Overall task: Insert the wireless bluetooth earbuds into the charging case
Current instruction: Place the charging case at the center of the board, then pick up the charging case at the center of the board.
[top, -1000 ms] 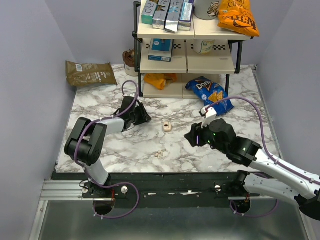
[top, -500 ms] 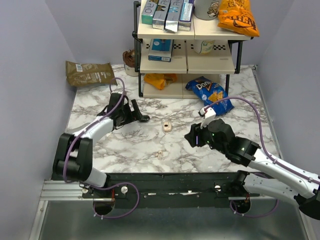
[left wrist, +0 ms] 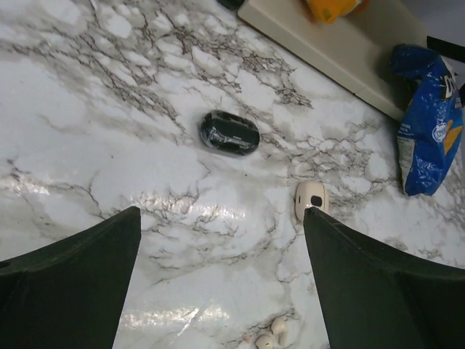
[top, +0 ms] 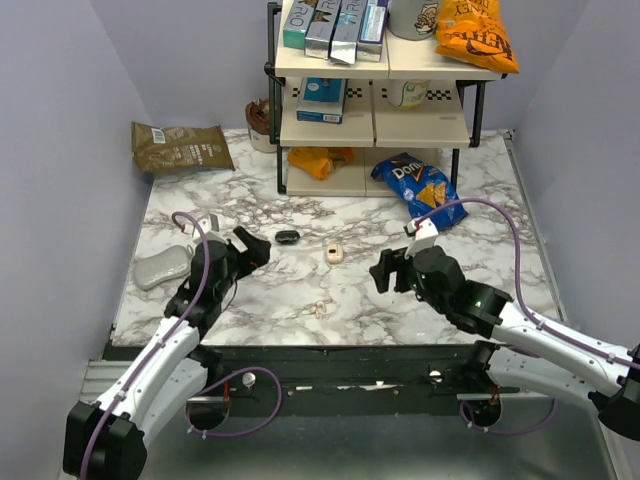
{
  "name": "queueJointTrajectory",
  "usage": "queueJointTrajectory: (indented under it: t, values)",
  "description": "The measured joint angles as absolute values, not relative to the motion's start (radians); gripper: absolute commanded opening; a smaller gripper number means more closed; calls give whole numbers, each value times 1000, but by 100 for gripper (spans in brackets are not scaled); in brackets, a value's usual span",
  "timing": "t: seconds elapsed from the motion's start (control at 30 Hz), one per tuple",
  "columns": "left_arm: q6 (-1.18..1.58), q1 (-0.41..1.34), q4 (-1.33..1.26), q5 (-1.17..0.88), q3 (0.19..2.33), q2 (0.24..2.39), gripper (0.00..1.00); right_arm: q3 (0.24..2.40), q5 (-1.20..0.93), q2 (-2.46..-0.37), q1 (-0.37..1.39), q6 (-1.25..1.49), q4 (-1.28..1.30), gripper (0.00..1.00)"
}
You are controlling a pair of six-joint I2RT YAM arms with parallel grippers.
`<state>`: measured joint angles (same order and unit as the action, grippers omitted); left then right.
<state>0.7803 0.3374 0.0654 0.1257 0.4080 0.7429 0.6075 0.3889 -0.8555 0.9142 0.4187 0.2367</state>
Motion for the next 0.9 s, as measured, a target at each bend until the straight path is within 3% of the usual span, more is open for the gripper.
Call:
queueJointTrajectory:
  t: [0.2, 0.47, 0.5, 0.57, 0.6, 0.63, 0.73, 0.83, 0.9]
  values:
    - [802, 342, 19, 25, 424, 824, 99, 603, 376, -901, 914, 426, 207, 88]
    - [707, 360, -80, -191, 487, 879, 99, 744, 339, -1195, 914, 491, 218, 87]
    - [663, 377, -60, -211, 514, 911, 99, 760, 334, -1213, 914, 502, 218, 86]
    - [597, 412, -10, -230, 597, 989, 92, 776, 327, -1224, 912, 516, 218, 74]
    - [564, 428, 12, -235, 648, 1042, 86, 780, 324, -1227, 908, 523, 217, 67]
    - [540, 438, 25, -239, 682, 1076, 73, 780, 319, -1231, 904, 527, 213, 50]
    - [487, 450, 59, -245, 768, 1168, 35, 778, 295, -1255, 884, 539, 196, 23]
    - [463, 454, 68, -245, 793, 1230, 9, 756, 263, -1293, 861, 550, 155, 1]
    - [470, 464, 72, -239, 794, 1282, 0, 732, 244, -1322, 847, 558, 132, 1]
